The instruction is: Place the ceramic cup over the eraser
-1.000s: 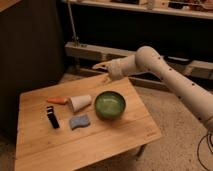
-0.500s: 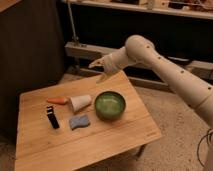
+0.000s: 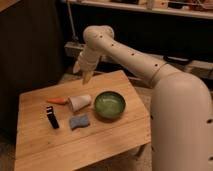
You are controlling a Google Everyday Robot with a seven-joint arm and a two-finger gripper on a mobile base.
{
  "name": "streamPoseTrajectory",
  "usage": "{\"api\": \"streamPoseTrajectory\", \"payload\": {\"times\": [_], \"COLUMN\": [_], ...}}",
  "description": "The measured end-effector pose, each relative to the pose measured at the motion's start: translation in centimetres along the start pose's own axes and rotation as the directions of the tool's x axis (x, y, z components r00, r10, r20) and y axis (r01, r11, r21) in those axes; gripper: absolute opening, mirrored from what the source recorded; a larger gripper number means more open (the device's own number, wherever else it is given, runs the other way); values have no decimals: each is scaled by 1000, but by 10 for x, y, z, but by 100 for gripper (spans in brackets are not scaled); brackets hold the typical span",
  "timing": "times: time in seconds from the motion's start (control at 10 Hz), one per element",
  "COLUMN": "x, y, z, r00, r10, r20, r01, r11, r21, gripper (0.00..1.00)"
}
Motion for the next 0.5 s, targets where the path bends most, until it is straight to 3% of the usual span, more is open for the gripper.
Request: {"api": "streamPoseTrajectory", "payload": {"times": [0.5], "x": [29], "y": [39], "z": [70], "r00": [997], "r10": [82], "r20": [4], "r01": [-82], "r11": [992], "r21": [-100], "gripper": [55]}}
